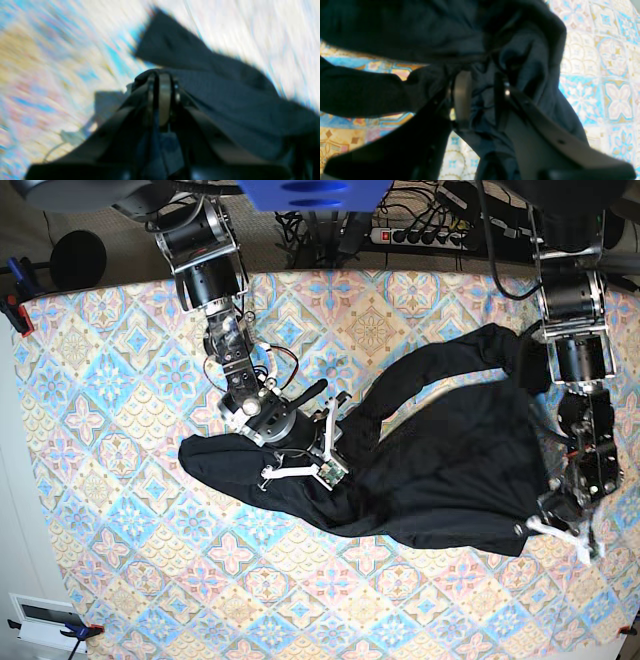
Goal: Layout the t-shirt on the table in an organized manner, then fold the t-shirt properly
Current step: 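Grasp the black shirt end with the left gripper and drag it along the table, then drag the shirt end with the left gripper toward the table edge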
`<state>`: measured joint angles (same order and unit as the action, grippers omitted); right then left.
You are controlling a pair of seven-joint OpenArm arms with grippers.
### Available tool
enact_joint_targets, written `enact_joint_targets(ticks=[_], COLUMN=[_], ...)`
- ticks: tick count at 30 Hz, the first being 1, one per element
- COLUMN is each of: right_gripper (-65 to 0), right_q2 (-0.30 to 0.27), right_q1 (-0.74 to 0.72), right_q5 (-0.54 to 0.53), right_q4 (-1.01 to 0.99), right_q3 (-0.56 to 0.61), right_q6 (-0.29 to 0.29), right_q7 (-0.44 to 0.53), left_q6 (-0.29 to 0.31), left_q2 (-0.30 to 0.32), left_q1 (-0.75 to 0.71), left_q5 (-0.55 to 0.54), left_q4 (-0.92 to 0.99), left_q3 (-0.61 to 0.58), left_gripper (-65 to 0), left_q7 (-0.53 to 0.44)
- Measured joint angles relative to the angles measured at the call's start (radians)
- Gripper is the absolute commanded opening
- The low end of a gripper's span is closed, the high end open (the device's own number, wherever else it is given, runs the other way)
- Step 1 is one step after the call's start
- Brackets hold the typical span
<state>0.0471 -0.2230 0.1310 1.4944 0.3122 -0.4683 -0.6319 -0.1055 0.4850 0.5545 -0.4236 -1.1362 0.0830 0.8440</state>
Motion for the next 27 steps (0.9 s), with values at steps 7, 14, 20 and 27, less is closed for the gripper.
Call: enact_joint_targets(ticks=[7,14,20,27], right_gripper=[-49.9,-49.9,-49.9,-49.9], right_q2=[0.000,0.000,0.000,0.000], right_q1=[0.010,0.062,0.062,0.063], right_q5=[0.000,0.000,0.001,-0.001], right_q4=[0.008,0.037,0.039,0.040], right_q3=[0.000,-0.001,0.000,0.005], right_q6=[0.001,-0.002,0.001,-0.001], right_q7=[0.003,-0.002,-0.003,-0.001], left_q6=[0.002,-0.014,-0.015,0.034], left_q2=[-0.006,0.000,0.001,0.080], left_q1=[0.215,0.323,0.240,-0.004], left_q5=[0.141,0.183,0.168,0.054], left_q4=[0.246,0.454,0.417,0.128], left_q3=[-0.003,-0.041,-0.049,-0.042], left_gripper=[-64.2,-42.9,-19.2,-22.8], left_q7=[-0.156,-0.203,-0.208,-0.088])
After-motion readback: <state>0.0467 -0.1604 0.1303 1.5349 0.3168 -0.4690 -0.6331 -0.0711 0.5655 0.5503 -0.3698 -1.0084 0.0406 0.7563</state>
